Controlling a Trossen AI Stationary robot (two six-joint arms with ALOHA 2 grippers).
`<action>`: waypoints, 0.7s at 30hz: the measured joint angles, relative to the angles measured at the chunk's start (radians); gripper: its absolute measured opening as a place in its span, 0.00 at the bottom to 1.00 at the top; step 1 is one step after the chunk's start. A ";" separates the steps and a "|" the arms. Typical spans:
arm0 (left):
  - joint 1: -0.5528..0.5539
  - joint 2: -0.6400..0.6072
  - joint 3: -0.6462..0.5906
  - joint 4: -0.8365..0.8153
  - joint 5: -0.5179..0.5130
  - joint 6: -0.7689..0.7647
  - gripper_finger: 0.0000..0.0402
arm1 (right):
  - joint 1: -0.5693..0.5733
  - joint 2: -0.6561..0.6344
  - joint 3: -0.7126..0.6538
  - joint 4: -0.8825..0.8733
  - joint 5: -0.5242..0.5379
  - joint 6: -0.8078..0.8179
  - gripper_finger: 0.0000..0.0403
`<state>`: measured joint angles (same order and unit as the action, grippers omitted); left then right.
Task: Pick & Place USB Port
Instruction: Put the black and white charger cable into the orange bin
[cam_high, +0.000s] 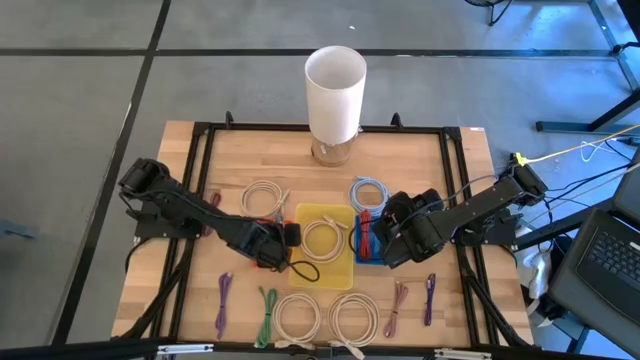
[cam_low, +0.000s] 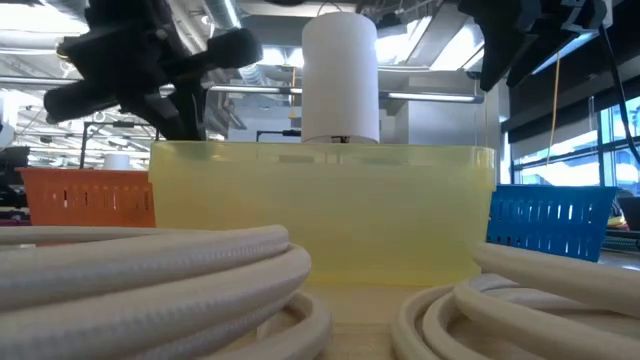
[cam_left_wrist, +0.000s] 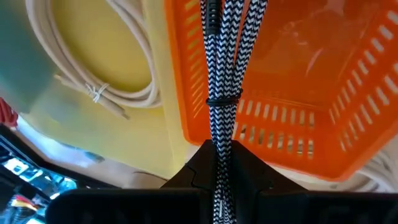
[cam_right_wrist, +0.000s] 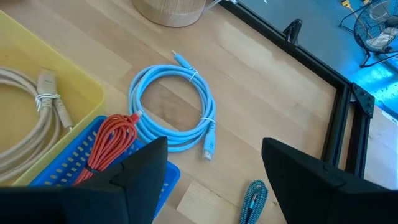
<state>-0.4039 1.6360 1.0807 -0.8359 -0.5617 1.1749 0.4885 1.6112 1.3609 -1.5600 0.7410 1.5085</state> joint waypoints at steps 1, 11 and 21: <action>0.004 0.000 -0.007 0.013 -0.001 0.012 0.04 | 0.000 0.000 0.000 0.000 0.000 0.000 0.65; 0.047 0.000 -0.047 0.075 0.021 0.102 0.04 | 0.000 0.000 0.000 0.000 0.000 0.001 0.65; 0.054 0.078 -0.047 0.132 0.049 0.160 0.04 | 0.000 0.000 0.000 0.000 0.000 0.001 0.65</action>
<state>-0.3504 1.7141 1.0340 -0.7035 -0.5124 1.3346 0.4885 1.6112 1.3609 -1.5602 0.7410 1.5097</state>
